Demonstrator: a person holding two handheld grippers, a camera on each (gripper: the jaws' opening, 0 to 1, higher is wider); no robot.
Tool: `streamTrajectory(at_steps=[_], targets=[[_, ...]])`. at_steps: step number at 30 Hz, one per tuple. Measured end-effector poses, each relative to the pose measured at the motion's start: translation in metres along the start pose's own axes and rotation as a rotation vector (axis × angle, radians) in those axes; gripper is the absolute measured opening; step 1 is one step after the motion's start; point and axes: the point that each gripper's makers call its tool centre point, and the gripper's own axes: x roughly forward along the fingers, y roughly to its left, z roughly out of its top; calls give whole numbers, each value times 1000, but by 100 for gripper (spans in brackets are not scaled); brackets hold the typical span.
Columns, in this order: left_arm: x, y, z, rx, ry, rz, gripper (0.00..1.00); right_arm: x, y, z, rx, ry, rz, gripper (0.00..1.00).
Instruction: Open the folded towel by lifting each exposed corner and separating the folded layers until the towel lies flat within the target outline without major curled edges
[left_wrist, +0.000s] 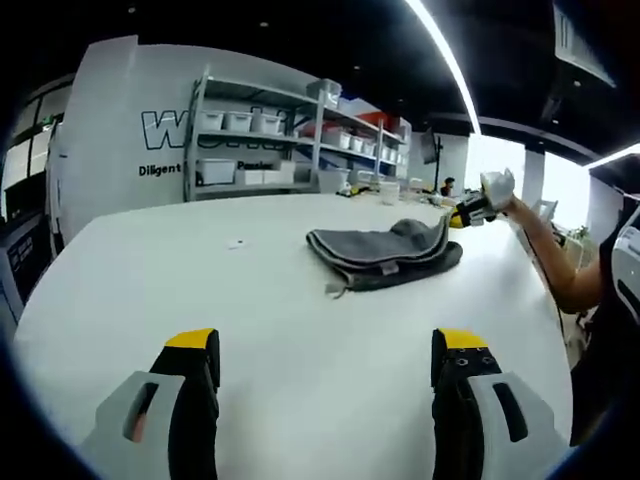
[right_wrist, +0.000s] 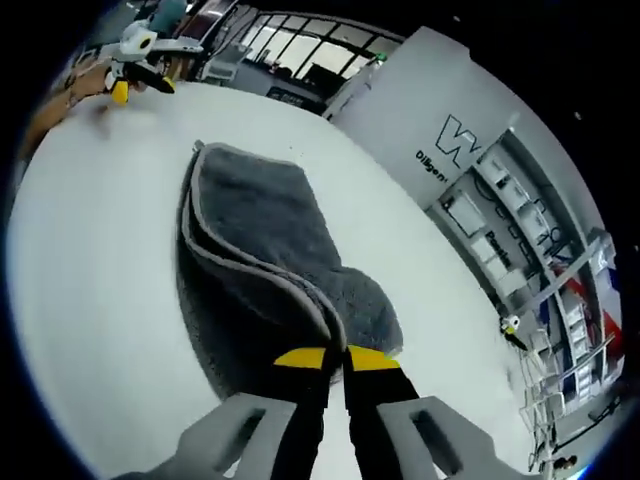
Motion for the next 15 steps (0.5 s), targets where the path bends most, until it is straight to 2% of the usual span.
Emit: streamTrajectory(at_steps=[5, 11, 15], targets=[[0, 1, -2, -4, 5, 5, 86, 3, 13, -21, 48, 19, 33, 2], [1, 1, -3, -4, 10, 0, 86, 11, 30, -42, 65, 53, 72, 3], [2, 2, -5, -11, 15, -1, 86, 12, 31, -42, 84, 35, 67, 3]])
